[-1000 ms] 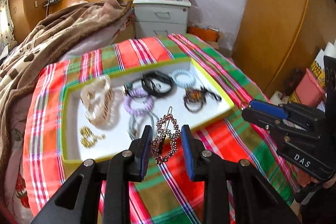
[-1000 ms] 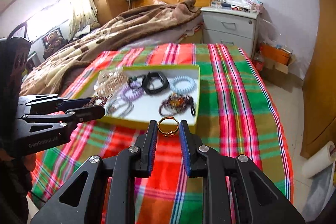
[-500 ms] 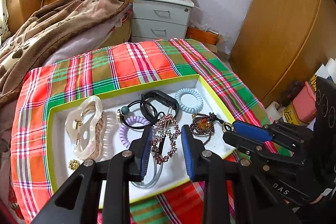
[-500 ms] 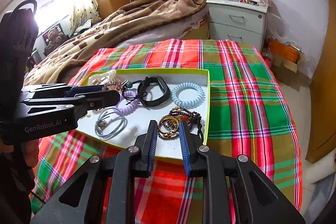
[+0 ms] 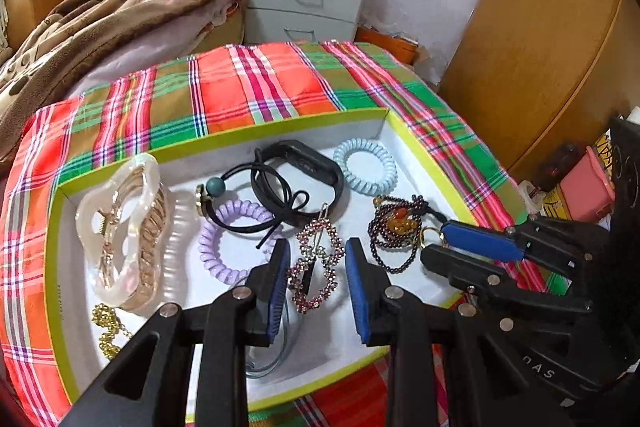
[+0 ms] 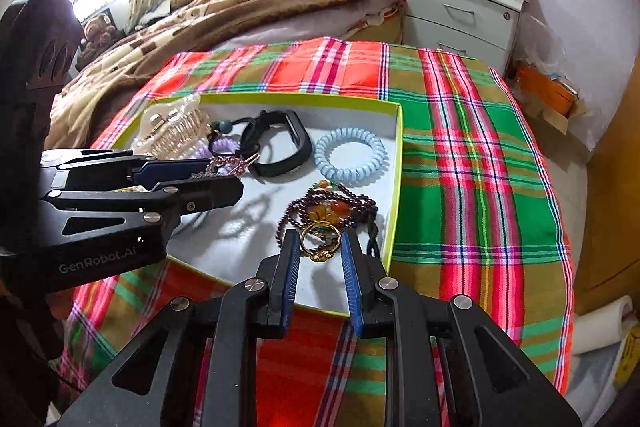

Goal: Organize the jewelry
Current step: 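Carry the rhinestone clip into the box with the left tool while the right tool carries the gold ring, then open both tools to release the clip and ring, then withdraw from the box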

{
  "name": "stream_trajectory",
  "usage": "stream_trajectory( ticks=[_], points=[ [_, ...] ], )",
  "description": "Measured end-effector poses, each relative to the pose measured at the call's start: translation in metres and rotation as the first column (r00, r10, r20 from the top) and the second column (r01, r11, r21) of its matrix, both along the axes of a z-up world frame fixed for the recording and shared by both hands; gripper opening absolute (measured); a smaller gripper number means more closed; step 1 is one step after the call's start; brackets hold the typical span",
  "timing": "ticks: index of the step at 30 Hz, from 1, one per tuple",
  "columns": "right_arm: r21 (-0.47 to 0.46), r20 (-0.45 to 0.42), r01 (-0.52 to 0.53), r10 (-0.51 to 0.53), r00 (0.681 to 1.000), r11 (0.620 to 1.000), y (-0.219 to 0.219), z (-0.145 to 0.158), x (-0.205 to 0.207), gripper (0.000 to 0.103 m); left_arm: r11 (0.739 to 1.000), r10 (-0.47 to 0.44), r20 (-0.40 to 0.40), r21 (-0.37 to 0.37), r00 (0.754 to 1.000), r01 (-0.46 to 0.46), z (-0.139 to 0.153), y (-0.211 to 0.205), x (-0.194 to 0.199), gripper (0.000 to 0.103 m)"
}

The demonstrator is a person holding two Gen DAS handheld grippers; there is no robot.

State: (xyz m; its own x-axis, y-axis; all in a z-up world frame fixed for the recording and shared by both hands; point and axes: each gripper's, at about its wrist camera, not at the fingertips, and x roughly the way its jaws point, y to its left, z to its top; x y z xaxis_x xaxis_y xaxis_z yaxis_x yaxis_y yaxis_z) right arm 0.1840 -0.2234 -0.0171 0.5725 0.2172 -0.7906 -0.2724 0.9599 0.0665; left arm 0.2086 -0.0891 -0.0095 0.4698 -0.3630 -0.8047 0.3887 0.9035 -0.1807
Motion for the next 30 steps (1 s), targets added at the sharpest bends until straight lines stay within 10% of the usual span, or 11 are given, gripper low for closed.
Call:
stream_trajectory(
  ticks=[30],
  points=[
    [-0.043, -0.033, -0.016, 0.015, 0.999, 0.999, 0.0052, -0.0051, 0.0057, 0.022, 0.999, 0.006, -0.019, 0.038, 1.000, -0.006, -0.0066, -0.0027, -0.0018, 0.035]
  ],
)
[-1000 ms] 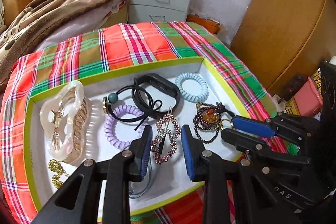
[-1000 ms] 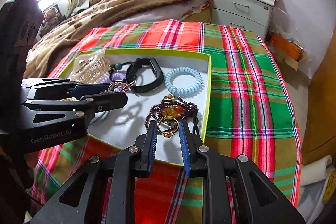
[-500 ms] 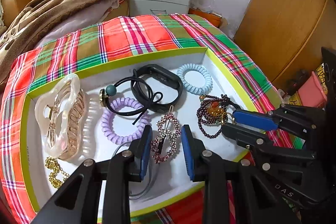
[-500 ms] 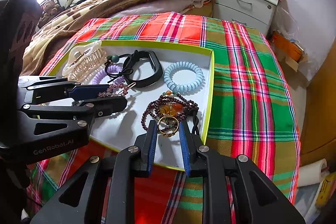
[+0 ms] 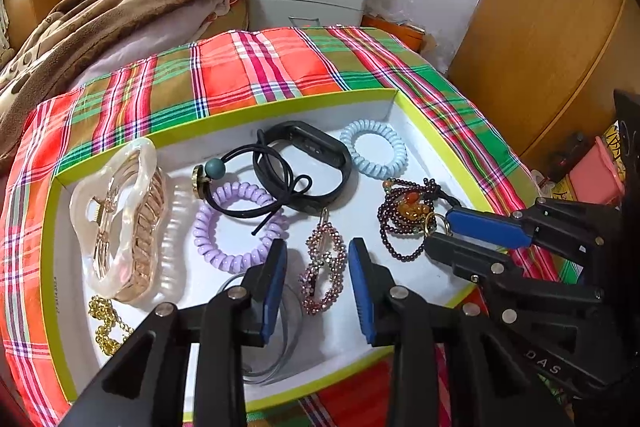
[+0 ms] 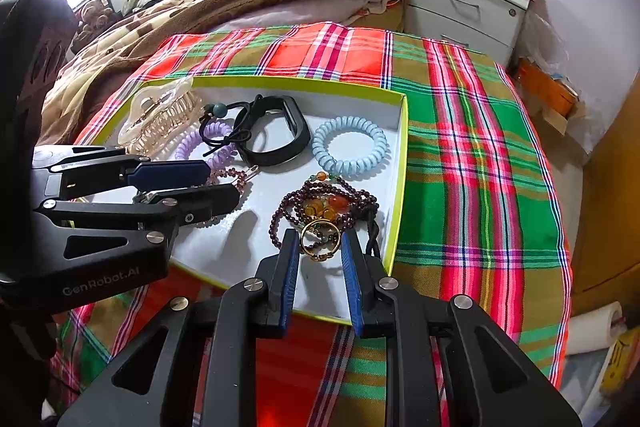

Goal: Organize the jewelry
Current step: 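Open both tools to release the clip and ring, then withdraw from the box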

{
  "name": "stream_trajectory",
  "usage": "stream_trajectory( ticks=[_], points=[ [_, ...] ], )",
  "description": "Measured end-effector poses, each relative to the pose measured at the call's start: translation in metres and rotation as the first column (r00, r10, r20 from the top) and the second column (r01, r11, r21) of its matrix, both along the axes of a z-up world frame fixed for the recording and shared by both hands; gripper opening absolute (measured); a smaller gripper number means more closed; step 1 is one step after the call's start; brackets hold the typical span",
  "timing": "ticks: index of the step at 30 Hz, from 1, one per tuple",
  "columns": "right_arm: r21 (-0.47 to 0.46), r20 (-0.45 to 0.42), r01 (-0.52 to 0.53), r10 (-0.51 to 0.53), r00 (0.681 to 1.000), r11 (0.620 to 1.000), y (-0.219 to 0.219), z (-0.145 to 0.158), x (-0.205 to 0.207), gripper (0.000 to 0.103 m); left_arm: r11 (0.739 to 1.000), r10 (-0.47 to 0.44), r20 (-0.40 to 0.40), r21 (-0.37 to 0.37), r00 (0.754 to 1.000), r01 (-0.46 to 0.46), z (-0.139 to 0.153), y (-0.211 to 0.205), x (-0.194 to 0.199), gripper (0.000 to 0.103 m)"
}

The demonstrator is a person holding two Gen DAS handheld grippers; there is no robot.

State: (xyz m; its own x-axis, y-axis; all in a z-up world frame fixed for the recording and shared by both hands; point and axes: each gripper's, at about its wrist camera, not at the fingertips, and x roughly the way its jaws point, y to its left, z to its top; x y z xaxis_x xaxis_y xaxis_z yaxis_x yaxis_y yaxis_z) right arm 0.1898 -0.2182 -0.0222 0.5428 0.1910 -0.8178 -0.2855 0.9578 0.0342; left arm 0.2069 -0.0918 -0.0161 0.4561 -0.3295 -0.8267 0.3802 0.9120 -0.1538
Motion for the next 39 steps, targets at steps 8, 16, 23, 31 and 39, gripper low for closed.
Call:
stream_trajectory(
  ticks=[8, 16, 23, 31, 39],
  points=[
    [0.020, 0.014, 0.003, -0.003, 1.000, 1.000, -0.002, 0.004, -0.005, 0.028, 1.000, 0.004, 0.018, 0.001, 1.000, -0.004, 0.008, 0.002, -0.007, 0.039],
    [0.032, 0.033, 0.015, -0.016, 0.999, 0.999, -0.003, 0.010, -0.011, 0.041, 1.000, 0.022, 0.032, -0.007, 0.999, -0.022, 0.015, 0.007, -0.012, 0.042],
    [0.065, 0.070, 0.053, -0.057, 0.996, 0.997, -0.010, 0.018, -0.019, 0.041, 0.996, 0.090, 0.081, 0.005, 0.993, -0.090, 0.029, 0.018, -0.026, 0.046],
    [0.138, 0.192, 0.080, -0.106, 0.976, 0.987, -0.008, 0.039, -0.048, 0.041, 0.969, 0.236, 0.172, 0.038, 0.956, -0.246, 0.043, 0.045, -0.062, 0.046],
    [0.134, 0.263, 0.087, -0.120, 0.957, 0.987, 0.012, 0.047, -0.077, 0.041, 0.926, 0.340, 0.278, 0.070, 0.899, -0.372, 0.043, 0.058, -0.100, 0.046]
  ],
)
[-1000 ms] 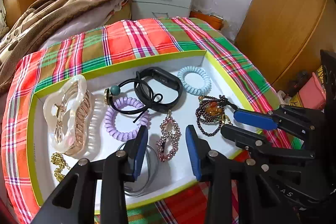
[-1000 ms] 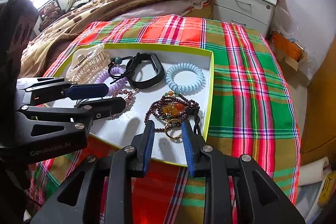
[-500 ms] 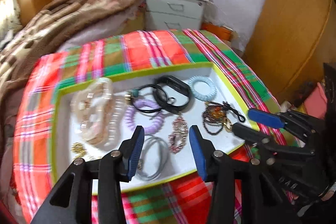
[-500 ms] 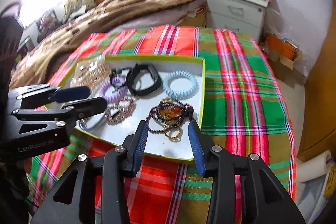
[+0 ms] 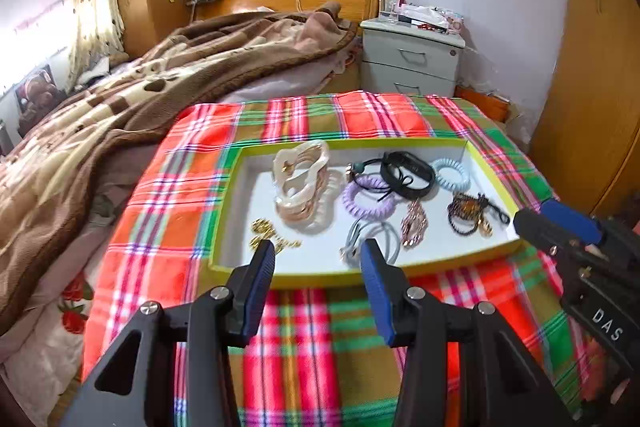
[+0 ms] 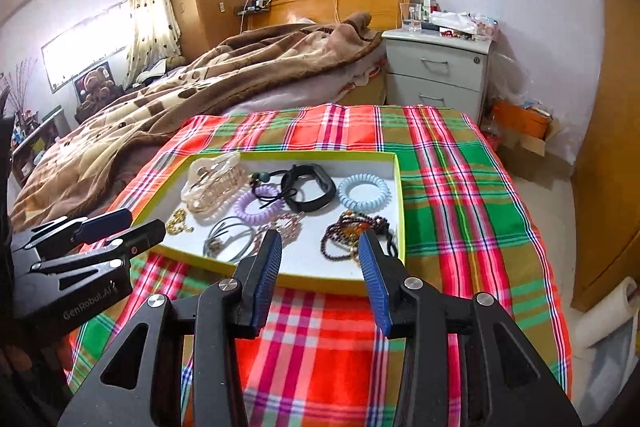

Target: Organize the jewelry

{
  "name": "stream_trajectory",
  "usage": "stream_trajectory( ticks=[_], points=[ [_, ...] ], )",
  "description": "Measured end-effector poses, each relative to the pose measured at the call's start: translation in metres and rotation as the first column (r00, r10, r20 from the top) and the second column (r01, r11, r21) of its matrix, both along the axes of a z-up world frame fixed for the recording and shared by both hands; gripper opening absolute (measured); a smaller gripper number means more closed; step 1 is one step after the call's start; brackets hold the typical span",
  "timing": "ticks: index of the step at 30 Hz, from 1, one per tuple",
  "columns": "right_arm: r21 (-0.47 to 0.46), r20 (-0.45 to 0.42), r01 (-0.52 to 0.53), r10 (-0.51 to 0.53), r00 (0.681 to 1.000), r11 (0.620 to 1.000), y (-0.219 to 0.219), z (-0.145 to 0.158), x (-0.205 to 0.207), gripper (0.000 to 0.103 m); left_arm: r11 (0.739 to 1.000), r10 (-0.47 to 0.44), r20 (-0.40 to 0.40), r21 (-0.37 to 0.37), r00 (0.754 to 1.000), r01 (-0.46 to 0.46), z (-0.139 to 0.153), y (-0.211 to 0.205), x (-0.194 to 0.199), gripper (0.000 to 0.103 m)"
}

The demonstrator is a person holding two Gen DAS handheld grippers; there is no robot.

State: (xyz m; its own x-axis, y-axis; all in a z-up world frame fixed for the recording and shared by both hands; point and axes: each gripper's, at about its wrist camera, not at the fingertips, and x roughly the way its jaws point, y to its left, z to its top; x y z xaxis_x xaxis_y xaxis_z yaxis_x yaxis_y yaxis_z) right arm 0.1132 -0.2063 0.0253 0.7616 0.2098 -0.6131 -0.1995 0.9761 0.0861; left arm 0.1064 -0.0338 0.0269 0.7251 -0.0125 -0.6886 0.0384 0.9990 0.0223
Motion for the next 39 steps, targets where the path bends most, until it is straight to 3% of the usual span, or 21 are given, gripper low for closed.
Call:
stream_trajectory(
  ticks=[12, 39],
  points=[
    [0.009, 0.049, 0.006, -0.006, 0.999, 1.000, 0.009, 0.004, -0.031, 0.041, 1.000, 0.022, 0.040, -0.020, 0.999, -0.021, -0.007, -0.002, -0.041, 0.046],
    [0.018, 0.048, 0.012, -0.013, 0.999, 1.000, 0.011, -0.001, -0.038, 0.041, 0.997, 0.036, 0.002, -0.063, 0.999, -0.036, -0.013, -0.001, -0.045, 0.046]
  ],
)
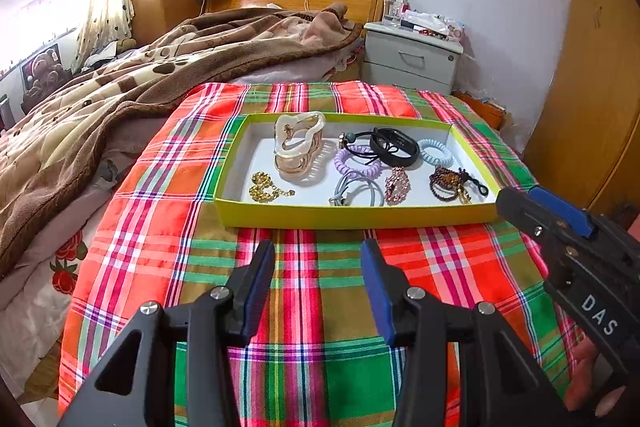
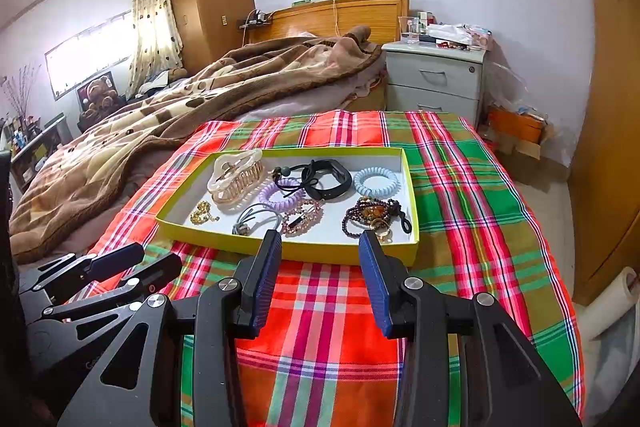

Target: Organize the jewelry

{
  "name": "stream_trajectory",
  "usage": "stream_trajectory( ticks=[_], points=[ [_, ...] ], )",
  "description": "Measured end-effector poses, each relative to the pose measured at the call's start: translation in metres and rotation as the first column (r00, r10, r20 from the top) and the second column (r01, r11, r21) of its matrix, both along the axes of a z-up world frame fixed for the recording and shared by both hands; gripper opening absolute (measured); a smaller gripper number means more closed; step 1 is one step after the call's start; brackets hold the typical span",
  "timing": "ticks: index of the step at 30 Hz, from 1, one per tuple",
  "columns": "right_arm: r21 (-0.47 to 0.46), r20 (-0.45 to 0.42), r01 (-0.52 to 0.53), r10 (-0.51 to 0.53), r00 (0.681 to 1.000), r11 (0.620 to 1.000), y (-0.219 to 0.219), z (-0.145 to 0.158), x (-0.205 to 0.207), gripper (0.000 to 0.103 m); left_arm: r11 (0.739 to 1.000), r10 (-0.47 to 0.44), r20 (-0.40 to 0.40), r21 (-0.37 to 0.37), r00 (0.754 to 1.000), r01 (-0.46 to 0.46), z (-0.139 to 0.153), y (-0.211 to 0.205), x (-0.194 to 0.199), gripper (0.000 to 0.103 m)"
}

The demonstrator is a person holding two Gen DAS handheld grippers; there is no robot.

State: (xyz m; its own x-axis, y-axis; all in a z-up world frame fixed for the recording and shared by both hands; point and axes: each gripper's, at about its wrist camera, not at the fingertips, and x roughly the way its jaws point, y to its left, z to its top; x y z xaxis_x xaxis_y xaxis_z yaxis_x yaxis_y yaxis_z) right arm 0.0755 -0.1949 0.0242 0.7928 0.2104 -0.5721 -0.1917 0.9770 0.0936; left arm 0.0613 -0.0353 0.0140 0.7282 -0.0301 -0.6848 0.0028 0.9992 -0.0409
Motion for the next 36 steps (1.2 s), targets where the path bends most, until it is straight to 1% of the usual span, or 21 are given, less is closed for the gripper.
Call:
stream_trajectory(
  ticks=[2, 8, 14, 36],
  points=[
    [0.004, 0.002, -0.001, 0.001, 1.000, 1.000, -0.0004, -0.0004, -0.0003, 0.041, 1.000, 0.005, -0.003, 0.015, 1.000, -0.005, -0.0005, -0.0013, 0.0004, 0.046],
    [0.004, -0.001, 0.004, -0.004, 1.000, 1.000, -0.0008, -0.0014, -0.0011, 0.041, 1.000, 0.004, -0.001, 0.000, 1.000, -0.004, 0.0001, 0.0004, 0.0010, 0.046],
    [0.001, 0.003, 0.002, -0.002, 1.000, 1.000, 0.0004, -0.0013, -0.0009, 0.041, 1.000, -0.005, -0.016, -0.023, 1.000, 0.004, -0.0024, 0.0031, 0.0021, 0.046],
    [0.000, -0.004, -0.001, 0.001, 1.000, 1.000, 0.0033, -0.0021, -0.0017, 0.041, 1.000, 0.018, -0.003, 0.005, 1.000, -0.018, 0.0010, 0.0041, 0.0022, 0.046]
  ],
)
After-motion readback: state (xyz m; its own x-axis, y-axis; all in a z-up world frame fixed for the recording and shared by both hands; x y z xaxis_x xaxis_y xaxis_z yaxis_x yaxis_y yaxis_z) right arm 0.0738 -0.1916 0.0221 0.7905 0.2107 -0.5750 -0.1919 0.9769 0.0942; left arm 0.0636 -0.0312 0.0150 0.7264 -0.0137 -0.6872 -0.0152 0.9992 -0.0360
